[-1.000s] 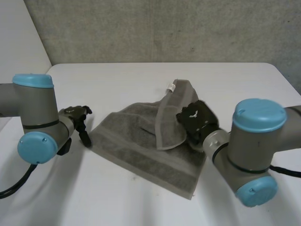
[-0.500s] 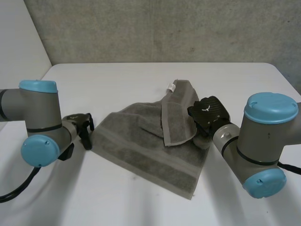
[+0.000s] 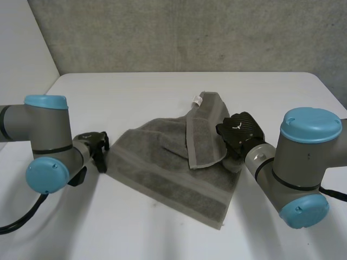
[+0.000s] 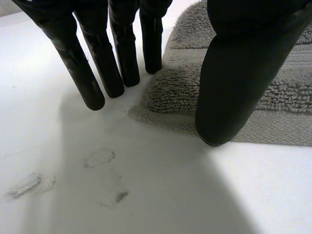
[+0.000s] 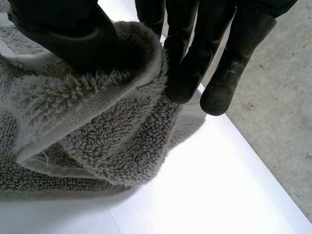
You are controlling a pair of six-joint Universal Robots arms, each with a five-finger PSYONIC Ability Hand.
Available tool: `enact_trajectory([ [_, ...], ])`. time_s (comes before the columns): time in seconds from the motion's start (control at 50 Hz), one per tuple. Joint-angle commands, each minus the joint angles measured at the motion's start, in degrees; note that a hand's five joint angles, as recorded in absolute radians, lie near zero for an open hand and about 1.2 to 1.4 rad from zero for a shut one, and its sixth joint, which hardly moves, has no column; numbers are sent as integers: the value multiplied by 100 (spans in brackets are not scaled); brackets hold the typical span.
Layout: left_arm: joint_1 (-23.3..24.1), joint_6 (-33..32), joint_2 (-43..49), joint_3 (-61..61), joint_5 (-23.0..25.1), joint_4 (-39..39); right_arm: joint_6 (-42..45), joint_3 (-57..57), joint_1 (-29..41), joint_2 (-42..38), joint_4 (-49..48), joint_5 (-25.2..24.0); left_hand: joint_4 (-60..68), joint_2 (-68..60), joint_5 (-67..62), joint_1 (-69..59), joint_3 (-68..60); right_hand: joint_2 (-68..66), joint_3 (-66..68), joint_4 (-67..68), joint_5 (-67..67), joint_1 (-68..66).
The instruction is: Fold the towel.
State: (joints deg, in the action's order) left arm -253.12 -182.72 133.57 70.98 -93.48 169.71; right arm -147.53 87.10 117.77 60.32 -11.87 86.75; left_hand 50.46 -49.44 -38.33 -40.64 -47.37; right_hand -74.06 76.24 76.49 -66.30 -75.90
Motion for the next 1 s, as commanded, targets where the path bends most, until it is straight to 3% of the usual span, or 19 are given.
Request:
enact_trajectory([
  [0.02,9,43,-120,99,-39,9,5,0,0,-3,-9,0,2951,-3052,-3163,-3933,-3259,-594,376,351,-370,-410],
  [0.6,114,52,-569,495,-13,546,14,-9,0,-3,-9,0,2954,-3056,-3167,-3936,-3263,-594,376,351,-370,-410],
  [0.64,114,43,-569,495,-12,546,14,-9,0,-3,-18,0,2654,-2755,-2866,-3636,-2962,-594,376,351,-370,-410],
  [0.68,114,26,-552,495,-4,537,14,-9,0,-12,-18,0,509,-610,-721,-1491,-817,-594,376,351,-370,-410],
  [1.0,123,25,-499,504,5,528,23,-18,0,-47,-26,0,181,-283,-393,-1163,-490,-594,376,351,-370,-410],
])
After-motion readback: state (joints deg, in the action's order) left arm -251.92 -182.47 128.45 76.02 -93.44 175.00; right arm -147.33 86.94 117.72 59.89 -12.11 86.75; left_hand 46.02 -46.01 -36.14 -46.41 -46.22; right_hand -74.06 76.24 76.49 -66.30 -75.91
